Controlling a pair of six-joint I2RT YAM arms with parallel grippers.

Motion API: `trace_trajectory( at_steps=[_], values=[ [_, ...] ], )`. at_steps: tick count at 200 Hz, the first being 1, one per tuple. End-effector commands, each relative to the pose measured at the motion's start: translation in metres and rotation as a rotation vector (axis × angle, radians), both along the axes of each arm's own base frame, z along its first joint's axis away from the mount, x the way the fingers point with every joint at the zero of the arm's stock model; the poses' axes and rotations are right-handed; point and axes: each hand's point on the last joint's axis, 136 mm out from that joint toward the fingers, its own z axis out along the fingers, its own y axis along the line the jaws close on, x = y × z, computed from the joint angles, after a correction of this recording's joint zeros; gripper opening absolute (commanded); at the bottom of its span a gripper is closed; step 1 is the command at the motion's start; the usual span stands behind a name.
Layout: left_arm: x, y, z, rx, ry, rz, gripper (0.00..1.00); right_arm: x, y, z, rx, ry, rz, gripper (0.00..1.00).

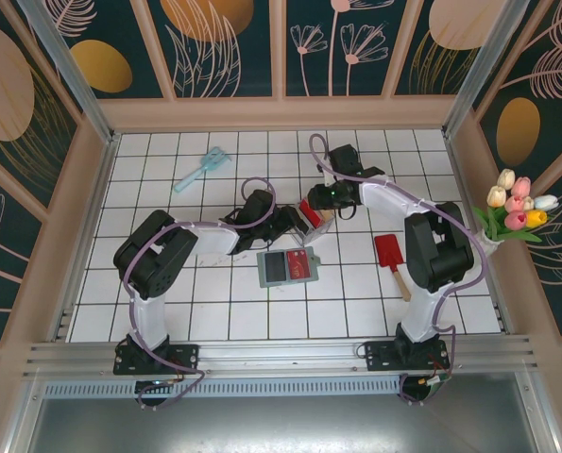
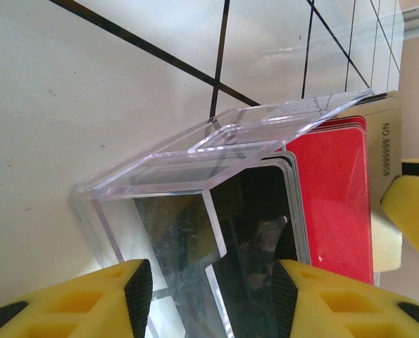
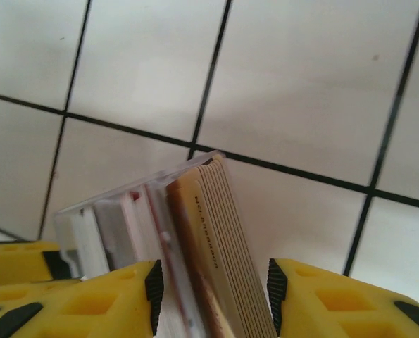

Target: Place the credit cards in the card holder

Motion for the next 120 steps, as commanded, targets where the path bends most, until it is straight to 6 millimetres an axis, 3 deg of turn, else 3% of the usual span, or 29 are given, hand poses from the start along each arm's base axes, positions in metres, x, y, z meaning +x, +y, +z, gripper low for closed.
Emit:
trace_trajectory(
  at_steps=[1,33,120],
  values=[
    [0.0,0.001,-0.009,-0.005,0.01,-0.003,0.5,-0.006,0.017,0.024,0.121,0.002,0.05,0.45],
    [0.0,0.0,-0.01,-0.008,0.012,-0.007,0.48,-0.012,0.026,0.023,0.164,0.032,0.083,0.42],
    [-0.002,-0.001,-0.012,-0.003,0.016,-0.017,0.47,-0.009,0.023,-0.01,0.104,0.107,0.071,0.44]
  ],
)
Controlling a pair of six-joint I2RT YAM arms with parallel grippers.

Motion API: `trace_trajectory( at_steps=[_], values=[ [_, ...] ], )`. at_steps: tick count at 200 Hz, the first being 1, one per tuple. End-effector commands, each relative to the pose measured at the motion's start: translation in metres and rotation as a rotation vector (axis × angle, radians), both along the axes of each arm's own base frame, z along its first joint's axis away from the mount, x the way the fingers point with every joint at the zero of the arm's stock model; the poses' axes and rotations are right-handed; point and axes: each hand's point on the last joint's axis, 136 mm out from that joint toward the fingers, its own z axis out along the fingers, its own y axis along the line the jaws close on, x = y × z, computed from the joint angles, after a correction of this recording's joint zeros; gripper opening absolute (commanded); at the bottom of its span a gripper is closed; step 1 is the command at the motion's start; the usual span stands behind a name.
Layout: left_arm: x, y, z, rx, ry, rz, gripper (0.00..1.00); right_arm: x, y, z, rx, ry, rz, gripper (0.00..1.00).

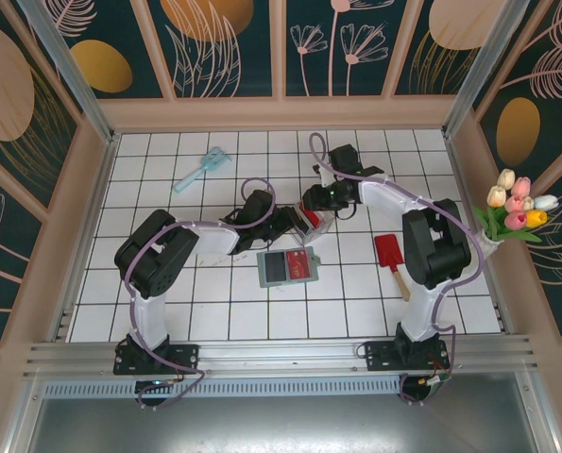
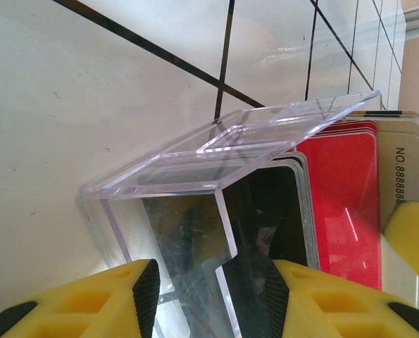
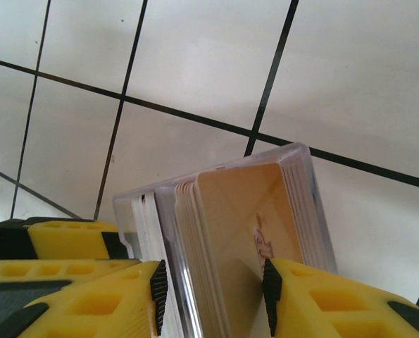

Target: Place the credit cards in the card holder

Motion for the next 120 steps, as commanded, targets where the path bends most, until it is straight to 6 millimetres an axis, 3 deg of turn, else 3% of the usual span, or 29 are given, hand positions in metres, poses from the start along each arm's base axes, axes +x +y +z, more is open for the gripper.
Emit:
trace_trajectory(
  at_steps=[1,120],
  values=[
    [-0.002,-0.001,-0.009,-0.002,0.013,-0.015,0.47,-0.002,0.004,-0.007,-0.01,0.033,0.012,0.44],
    [-0.001,-0.001,-0.005,-0.003,0.009,-0.017,0.47,-0.011,0.014,0.028,0.073,0.017,0.049,0.42]
  ],
)
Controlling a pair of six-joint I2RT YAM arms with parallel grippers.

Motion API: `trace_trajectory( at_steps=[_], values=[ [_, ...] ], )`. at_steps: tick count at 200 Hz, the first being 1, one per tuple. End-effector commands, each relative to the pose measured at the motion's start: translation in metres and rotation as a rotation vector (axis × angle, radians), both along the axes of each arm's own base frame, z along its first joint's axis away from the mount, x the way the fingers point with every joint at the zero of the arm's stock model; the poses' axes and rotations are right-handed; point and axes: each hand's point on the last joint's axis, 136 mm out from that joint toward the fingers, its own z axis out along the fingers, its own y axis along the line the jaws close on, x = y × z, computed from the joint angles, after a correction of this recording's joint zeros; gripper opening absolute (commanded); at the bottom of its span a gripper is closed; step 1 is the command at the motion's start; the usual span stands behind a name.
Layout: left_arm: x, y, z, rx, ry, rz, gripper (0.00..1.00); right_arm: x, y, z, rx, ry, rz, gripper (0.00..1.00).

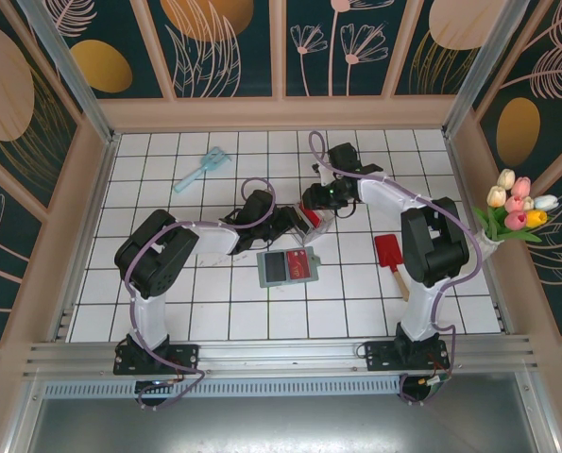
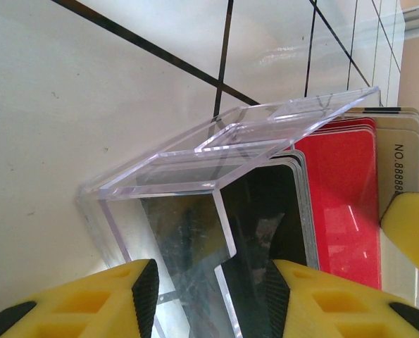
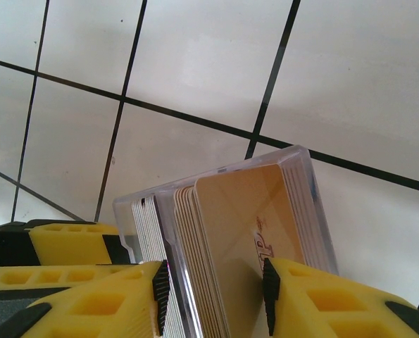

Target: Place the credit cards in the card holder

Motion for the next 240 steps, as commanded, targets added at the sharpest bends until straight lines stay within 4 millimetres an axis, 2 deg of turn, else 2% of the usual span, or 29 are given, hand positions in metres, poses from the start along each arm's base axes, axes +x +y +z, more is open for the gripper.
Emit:
trace_trajectory(
  at_steps=[1,51,163,240],
  values=[
    [-0.001,-0.001,-0.005,-0.001,0.01,-0.017,0.47,-0.011,0.013,0.026,0.072,0.006,0.041,0.42],
    [-0.001,-0.001,-0.005,-0.002,0.01,-0.018,0.47,-0.013,0.013,0.033,0.084,-0.001,0.047,0.4],
    [-0.001,-0.001,-0.005,-0.004,0.012,-0.019,0.47,-0.012,0.008,0.032,0.055,-0.006,0.031,0.35],
    [-0.002,-0.002,-0.005,-0.004,0.012,-0.022,0.47,-0.012,-0.003,0.033,0.04,-0.01,0.001,0.32]
  ],
)
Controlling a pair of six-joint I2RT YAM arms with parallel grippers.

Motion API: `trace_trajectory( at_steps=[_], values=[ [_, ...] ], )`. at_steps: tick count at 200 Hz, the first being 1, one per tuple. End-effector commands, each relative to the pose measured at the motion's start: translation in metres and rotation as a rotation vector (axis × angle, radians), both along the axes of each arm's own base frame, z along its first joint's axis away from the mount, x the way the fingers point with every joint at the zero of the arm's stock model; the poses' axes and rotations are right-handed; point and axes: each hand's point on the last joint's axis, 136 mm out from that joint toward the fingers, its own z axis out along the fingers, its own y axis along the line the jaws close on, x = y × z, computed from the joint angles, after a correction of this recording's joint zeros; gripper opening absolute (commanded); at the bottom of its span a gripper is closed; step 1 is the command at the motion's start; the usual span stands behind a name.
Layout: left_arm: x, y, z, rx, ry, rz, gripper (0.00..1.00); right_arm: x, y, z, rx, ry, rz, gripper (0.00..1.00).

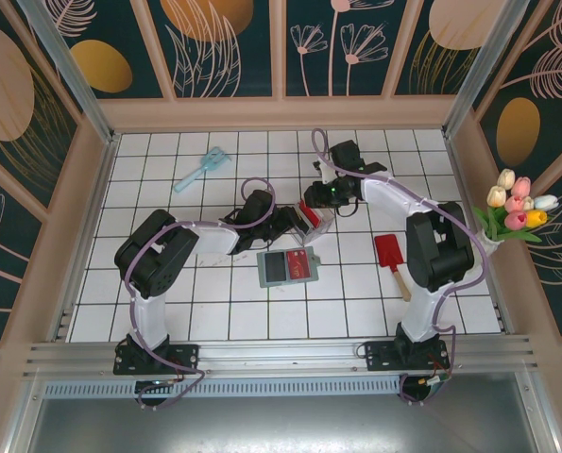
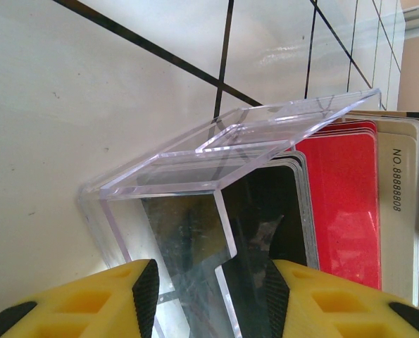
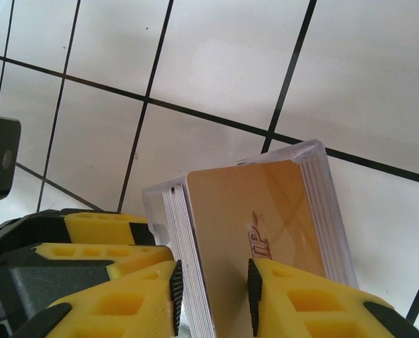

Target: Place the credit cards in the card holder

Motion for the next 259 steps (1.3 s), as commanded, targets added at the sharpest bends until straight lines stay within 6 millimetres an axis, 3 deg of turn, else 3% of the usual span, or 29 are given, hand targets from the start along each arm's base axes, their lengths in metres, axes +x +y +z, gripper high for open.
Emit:
trace_trajectory(
  at_steps=[1,45,76,102,148,209,259],
  values=[
    [-0.001,-0.002,-0.005,-0.002,0.011,-0.02,0.47,-0.007,-0.002,0.014,0.019,0.004,-0.001,0.32],
    [-0.002,-0.002,-0.006,-0.003,0.014,-0.022,0.47,-0.009,-0.003,0.013,0.021,0.014,0.005,0.27],
    [-0.002,-0.001,-0.006,-0.001,0.014,-0.02,0.47,-0.002,-0.008,0.019,0.003,-0.022,-0.022,0.3],
    [-0.003,0.0,-0.007,0.0,0.015,-0.019,0.47,0.008,-0.016,0.011,-0.063,-0.033,-0.043,0.42],
    [-0.002,-0.001,-0.007,-0.001,0.014,-0.021,0.47,0.015,-0.008,-0.004,-0.054,-0.007,-0.029,0.43],
    [-0.001,-0.003,-0.006,-0.001,0.013,-0.023,0.47,0.002,0.0,-0.027,-0.087,0.065,0.021,0.43],
    [-0.001,-0.003,-0.005,-0.003,0.013,-0.023,0.47,-0.003,0.008,0.0,-0.048,0.015,0.038,0.36]
  ],
)
